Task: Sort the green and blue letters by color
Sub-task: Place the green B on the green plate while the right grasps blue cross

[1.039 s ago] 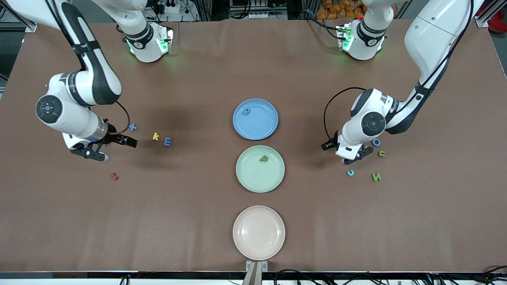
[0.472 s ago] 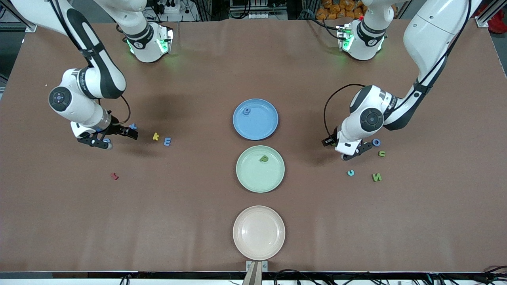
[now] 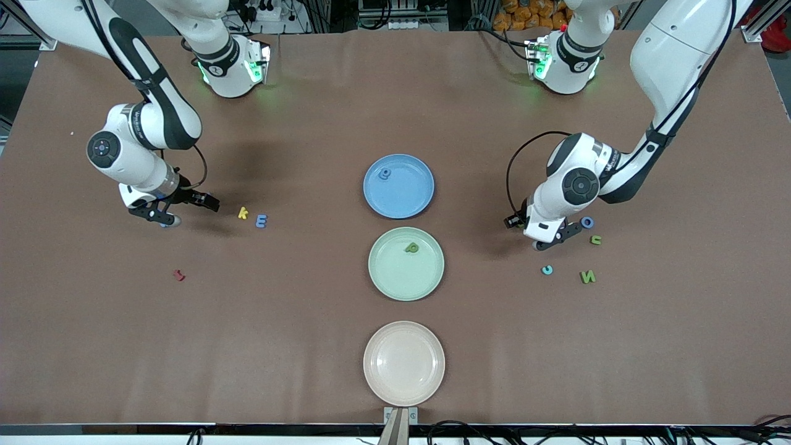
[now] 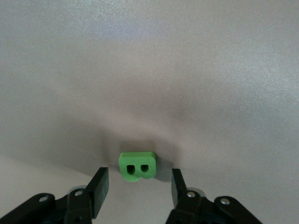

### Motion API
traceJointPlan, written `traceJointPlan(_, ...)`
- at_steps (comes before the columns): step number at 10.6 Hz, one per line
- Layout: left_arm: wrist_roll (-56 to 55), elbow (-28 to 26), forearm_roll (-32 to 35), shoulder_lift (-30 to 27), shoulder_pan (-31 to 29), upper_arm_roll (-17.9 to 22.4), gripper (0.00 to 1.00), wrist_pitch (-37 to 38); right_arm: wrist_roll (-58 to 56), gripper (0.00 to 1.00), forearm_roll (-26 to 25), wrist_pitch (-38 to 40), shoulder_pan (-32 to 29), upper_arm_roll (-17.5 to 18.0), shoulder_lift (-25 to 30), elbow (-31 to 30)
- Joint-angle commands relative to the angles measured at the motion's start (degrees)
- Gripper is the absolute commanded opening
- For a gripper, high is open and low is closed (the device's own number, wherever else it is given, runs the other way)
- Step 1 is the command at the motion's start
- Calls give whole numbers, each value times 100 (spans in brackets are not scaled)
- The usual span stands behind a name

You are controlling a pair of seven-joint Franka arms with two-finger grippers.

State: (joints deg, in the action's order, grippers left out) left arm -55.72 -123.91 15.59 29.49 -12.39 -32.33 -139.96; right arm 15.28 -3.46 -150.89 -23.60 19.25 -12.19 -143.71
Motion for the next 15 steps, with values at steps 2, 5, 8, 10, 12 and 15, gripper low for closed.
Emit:
traceJointPlan(2,-36,-160,252,-119,-79,-27,53,-137,-25,100,-103,-160,-206,70,-257,-78)
traceJointPlan(5,-27,-160,278,-67,-79,-27,51,-216,-25,99,-103,-160,-232,62,-284,-131)
traceJointPlan(8,-18,-142,409,-40,-88,-10,40,-225,-25,99,-103,-160,-233,53,-206,-289)
traceJointPlan(10,-18,-98,454,4,-88,-1,25,-225,-25,99,-103,-152,-268,53,-144,-342)
traceJointPlan(12,-27,-54,454,-5,-71,-1,9,-225,-25,98,-111,-152,-312,53,-135,-395)
traceJointPlan(15,-114,156,454,-101,17,-132,0,-207,-25,86,-111,-160,-312,53,-91,-447)
